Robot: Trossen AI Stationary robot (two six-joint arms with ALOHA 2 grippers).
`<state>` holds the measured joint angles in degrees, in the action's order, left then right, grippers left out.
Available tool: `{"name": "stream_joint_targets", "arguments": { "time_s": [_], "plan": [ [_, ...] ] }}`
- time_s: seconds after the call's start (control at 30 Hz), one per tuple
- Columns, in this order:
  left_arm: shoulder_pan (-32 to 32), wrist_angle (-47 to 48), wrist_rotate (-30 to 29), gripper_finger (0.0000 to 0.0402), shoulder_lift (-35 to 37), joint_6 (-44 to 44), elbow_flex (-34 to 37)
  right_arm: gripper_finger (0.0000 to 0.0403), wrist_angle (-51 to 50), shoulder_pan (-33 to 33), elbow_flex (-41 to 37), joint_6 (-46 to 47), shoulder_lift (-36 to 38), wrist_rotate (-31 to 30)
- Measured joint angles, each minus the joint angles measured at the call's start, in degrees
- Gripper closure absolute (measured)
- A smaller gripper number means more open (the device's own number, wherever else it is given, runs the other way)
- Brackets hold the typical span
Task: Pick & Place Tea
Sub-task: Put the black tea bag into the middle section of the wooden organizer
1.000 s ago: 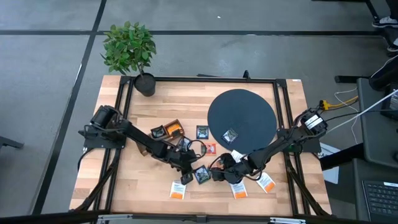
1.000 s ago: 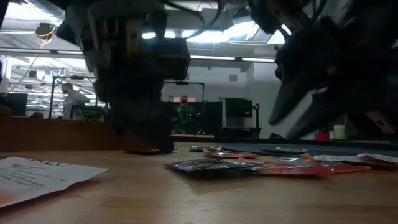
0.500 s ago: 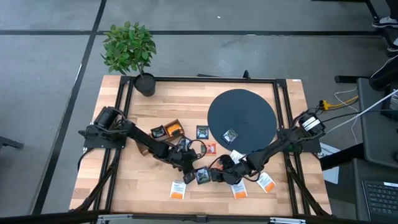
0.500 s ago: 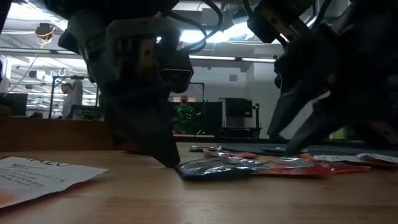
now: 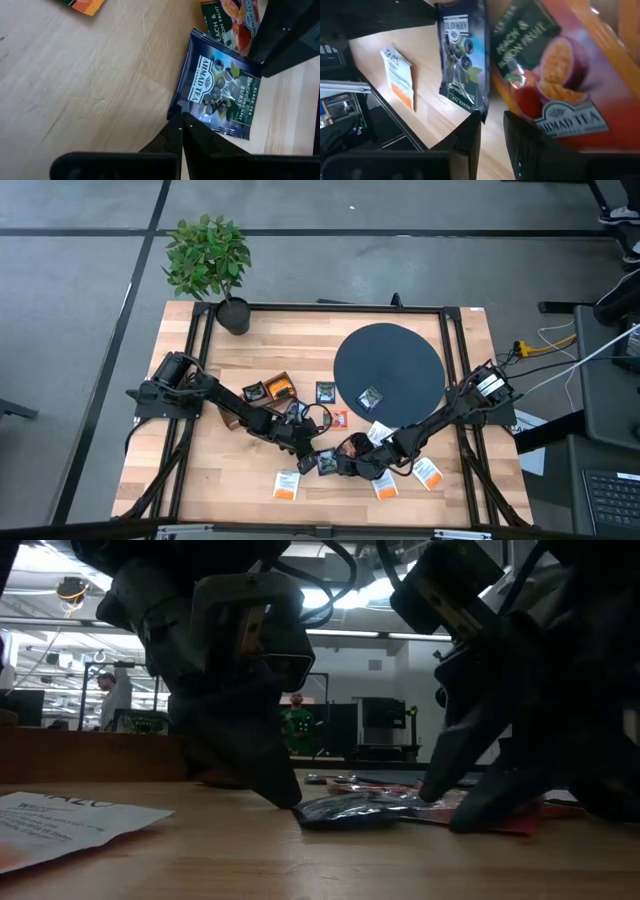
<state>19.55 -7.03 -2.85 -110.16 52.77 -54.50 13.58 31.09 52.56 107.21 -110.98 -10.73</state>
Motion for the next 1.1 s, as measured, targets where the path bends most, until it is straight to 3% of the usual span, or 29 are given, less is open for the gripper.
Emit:
{"name": "stream_joint_targets", "arguments": {
  "time_s": [0.27, 0.57, 0.83, 1.1],
  "plan": [
    [0.0, -0.5, 0.2, 0.0399, -0.1, 0.1, 0.1, 0.0314, 0.9, -0.2, -0.1, -0.9, -0.1, -4.0],
    [-0.1, -0.8, 0.2, 0.0399, -0.1, 0.1, 0.1, 0.0318, 1.3, -1.4, -0.1, -1.2, -0.1, -3.9],
    [-0.1, -0.9, 0.2, 0.0397, -0.1, 0.6, 0.1, 0.0395, 1.4, -1.5, -0.1, -3.6, -0.1, -3.7],
    [-0.3, -0.7, 3.6, 0.0396, 0.2, 0.5, 0.1, 0.0398, 2.1, -1.5, -0.1, -5.4, -0.1, -3.6]
  ]
}}
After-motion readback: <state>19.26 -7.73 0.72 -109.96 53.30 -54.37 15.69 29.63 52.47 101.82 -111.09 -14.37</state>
